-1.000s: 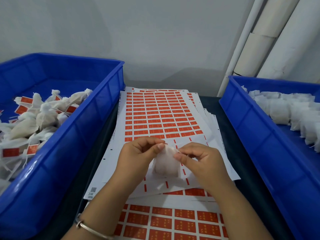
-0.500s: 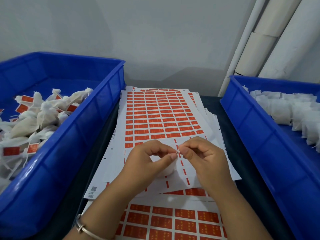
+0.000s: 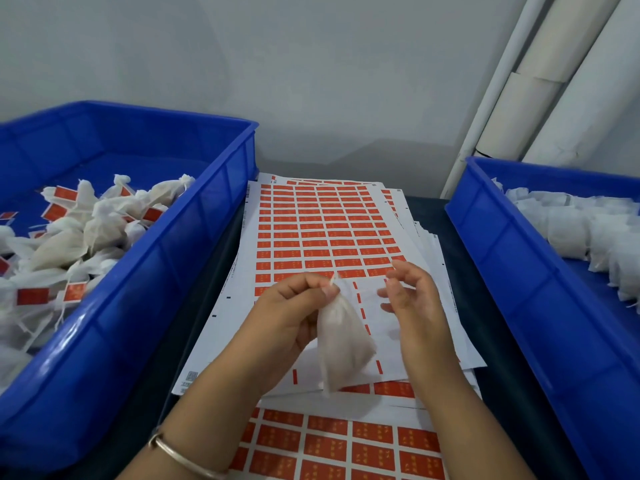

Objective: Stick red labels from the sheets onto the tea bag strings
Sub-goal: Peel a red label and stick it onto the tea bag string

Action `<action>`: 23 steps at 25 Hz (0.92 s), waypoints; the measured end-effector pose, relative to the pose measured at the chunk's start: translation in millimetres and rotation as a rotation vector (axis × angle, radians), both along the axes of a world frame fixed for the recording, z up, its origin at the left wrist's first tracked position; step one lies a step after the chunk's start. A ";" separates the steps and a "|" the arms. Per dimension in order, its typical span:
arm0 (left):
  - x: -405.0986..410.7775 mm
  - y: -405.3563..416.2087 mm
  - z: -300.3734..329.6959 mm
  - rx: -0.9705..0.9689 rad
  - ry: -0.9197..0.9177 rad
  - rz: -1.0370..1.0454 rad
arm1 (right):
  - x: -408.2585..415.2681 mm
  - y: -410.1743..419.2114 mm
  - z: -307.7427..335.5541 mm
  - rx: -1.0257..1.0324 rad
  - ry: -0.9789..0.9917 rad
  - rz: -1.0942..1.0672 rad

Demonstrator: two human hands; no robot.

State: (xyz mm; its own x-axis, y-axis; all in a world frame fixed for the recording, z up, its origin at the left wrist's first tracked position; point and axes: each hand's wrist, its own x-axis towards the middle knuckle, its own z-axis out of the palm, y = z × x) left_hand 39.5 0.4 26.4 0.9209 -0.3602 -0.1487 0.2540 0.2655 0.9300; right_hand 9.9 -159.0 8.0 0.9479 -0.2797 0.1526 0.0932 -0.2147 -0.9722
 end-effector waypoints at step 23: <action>17.3 4.4 -8.6 -0.114 0.229 0.364 | 0.1 -4.2 1.4 1.086 0.153 0.371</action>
State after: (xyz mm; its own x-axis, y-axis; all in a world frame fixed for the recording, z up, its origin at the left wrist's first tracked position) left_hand 56.8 4.8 17.8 0.9388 -0.0444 -0.3417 0.3210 0.4730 0.8205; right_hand 10.1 -163.2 9.3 0.9869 0.1062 -0.1210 -0.1592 0.7567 -0.6341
